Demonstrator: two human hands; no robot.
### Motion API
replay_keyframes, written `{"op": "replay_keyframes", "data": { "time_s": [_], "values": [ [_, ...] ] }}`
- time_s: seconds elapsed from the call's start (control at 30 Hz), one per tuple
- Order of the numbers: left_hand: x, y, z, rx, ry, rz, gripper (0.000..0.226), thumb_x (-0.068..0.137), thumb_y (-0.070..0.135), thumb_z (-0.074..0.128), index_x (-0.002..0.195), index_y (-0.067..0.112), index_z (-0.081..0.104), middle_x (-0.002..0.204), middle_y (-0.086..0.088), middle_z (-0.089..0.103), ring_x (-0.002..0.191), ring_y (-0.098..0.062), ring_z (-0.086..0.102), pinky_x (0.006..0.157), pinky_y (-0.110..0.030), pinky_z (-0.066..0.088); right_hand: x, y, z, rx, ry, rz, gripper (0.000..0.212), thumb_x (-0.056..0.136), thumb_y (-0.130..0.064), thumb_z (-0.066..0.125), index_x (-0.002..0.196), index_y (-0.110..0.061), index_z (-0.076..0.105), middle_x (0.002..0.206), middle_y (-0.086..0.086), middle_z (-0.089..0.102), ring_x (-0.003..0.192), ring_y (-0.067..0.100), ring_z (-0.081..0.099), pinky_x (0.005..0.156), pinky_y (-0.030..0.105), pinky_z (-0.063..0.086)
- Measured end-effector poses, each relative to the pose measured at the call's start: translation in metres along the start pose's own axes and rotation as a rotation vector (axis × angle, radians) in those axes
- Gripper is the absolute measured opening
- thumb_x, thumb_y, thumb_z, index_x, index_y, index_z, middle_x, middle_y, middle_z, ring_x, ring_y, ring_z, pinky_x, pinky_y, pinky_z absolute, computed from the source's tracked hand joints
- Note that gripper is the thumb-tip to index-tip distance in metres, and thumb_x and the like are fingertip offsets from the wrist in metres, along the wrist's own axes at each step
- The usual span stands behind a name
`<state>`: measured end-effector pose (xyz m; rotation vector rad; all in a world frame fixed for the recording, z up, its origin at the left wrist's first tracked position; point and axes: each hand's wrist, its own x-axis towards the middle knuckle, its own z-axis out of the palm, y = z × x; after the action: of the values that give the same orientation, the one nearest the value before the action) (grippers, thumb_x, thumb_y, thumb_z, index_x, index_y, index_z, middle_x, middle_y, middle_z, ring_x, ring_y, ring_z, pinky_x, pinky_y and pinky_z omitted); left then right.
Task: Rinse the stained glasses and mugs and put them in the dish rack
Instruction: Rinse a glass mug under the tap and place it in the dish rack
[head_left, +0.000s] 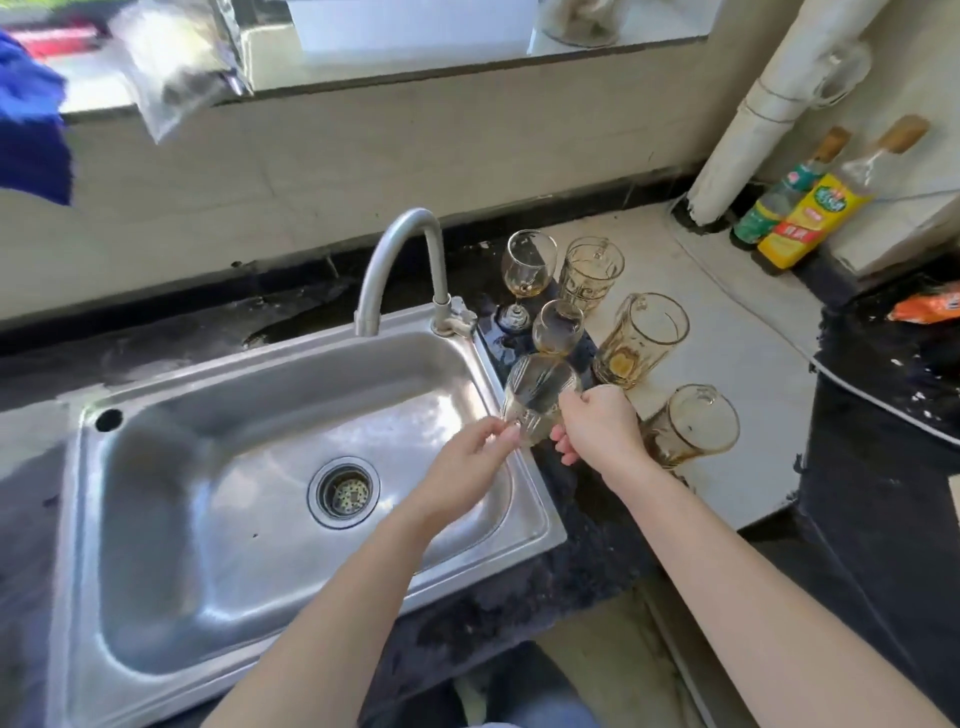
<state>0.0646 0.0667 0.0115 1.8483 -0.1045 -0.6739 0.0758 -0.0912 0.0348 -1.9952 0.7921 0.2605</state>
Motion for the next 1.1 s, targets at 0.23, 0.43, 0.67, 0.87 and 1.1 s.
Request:
{"op": "replay_keyframes", "data": {
  "time_s": [0.23,0.43,0.67,0.87,1.1],
  "values": [
    [-0.022,-0.043,-0.076,-0.263,0.217,-0.117,0.022,0.099,0.034,0.048,0.094,0.019,0.063,0.107,-0.004,0.068,0.108,-0.024,0.062,0.101,-0.039,0.047,0.004,-0.046,0.073,-0.066,-0.196,-0.098,0.039,0.092,-0.027,0.046,0.077,0.004,0.065,0.070,0.017,0.068,0.053,0.025,0.060,0.052,0.033,0.054],
    [-0.015,-0.081,-0.103,-0.326,0.336,-0.220,0.027,0.097,0.038,0.050,0.094,0.013,0.063,0.092,0.000,0.066,0.088,-0.018,0.056,0.090,-0.037,0.047,0.059,-0.069,0.107,-0.479,-0.058,-0.316,0.043,0.094,-0.022,0.046,0.134,-0.006,0.043,0.128,0.016,0.051,0.115,0.037,0.052,0.089,0.043,0.044],
    [-0.003,-0.087,-0.107,-0.416,0.386,-0.245,0.024,0.097,0.034,0.051,0.091,0.015,0.063,0.090,-0.006,0.066,0.084,-0.019,0.053,0.085,-0.034,0.043,0.091,-0.072,0.131,-0.650,0.221,-0.434,0.030,0.095,-0.020,0.050,0.120,-0.006,0.042,0.120,0.014,0.053,0.103,0.034,0.059,0.069,0.037,0.040],
    [-0.001,-0.079,-0.104,-0.484,0.419,-0.264,0.020,0.098,0.026,0.050,0.083,0.017,0.059,0.087,-0.002,0.062,0.085,-0.019,0.051,0.083,-0.029,0.041,0.114,-0.075,0.119,-0.954,0.141,-0.565,0.035,0.097,-0.030,0.052,0.125,-0.009,0.048,0.119,0.015,0.051,0.102,0.034,0.059,0.067,0.037,0.039],
    [0.000,-0.075,-0.101,-0.518,0.446,-0.276,0.023,0.097,0.026,0.051,0.077,0.019,0.060,0.070,0.012,0.062,0.082,-0.019,0.053,0.088,-0.031,0.046,0.116,-0.084,0.118,-1.146,0.090,-0.739,0.020,0.096,-0.003,0.045,0.111,-0.004,0.057,0.105,0.013,0.063,0.098,0.033,0.062,0.069,0.035,0.041]
  ]
}}
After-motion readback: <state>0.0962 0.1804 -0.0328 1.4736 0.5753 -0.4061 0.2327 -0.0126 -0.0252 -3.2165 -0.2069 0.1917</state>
